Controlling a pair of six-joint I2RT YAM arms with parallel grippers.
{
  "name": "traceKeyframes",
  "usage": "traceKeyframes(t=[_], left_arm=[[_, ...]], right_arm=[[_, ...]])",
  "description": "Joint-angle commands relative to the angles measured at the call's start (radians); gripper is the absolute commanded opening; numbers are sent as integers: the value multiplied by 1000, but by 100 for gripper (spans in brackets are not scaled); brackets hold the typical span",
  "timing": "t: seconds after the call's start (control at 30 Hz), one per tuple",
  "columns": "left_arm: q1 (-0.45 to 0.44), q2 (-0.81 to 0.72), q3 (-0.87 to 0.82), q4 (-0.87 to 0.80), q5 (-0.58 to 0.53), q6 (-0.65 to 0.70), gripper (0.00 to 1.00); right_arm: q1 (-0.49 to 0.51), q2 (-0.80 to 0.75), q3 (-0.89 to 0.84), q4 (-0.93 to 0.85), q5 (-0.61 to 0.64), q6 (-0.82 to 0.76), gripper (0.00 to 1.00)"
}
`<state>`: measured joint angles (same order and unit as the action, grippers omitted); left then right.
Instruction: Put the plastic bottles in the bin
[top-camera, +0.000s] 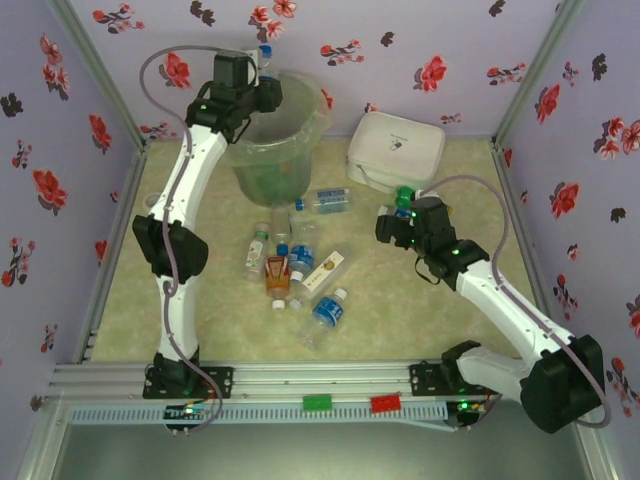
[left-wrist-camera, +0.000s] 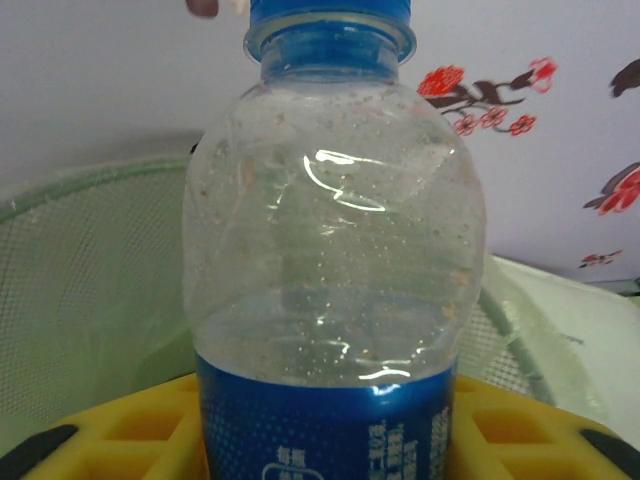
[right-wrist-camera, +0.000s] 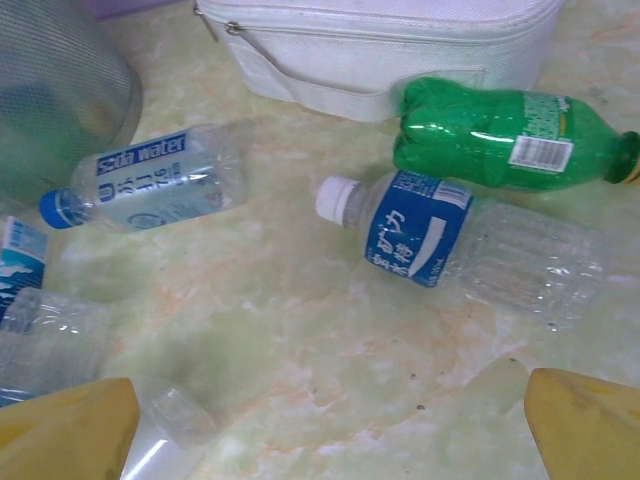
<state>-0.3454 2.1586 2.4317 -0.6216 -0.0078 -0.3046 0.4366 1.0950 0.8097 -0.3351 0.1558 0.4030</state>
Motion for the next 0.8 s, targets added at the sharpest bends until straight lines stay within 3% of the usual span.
traceKeyframes(t=[0.0,0.17,0.23,0.5,0.77], left_arm=[[-5,-40,-42,-6,-56,33,37],[-4,-64,-53,-10,-77,38,71],[-5,-77,-53,-13,-78,37,99],[-21,-212,-169,19,-80,40,100],[-90,-525,-648,272,-62,-5,100]], right_arm=[[-23,-9,0,-34,51,-62,100],[-72,25,33,-85,58,-152,100],[-96,42,42,-93,65,-165,100],[-186,121,68,-23,14,-156,100],[-275,292,155,-7,-104,-180,100]])
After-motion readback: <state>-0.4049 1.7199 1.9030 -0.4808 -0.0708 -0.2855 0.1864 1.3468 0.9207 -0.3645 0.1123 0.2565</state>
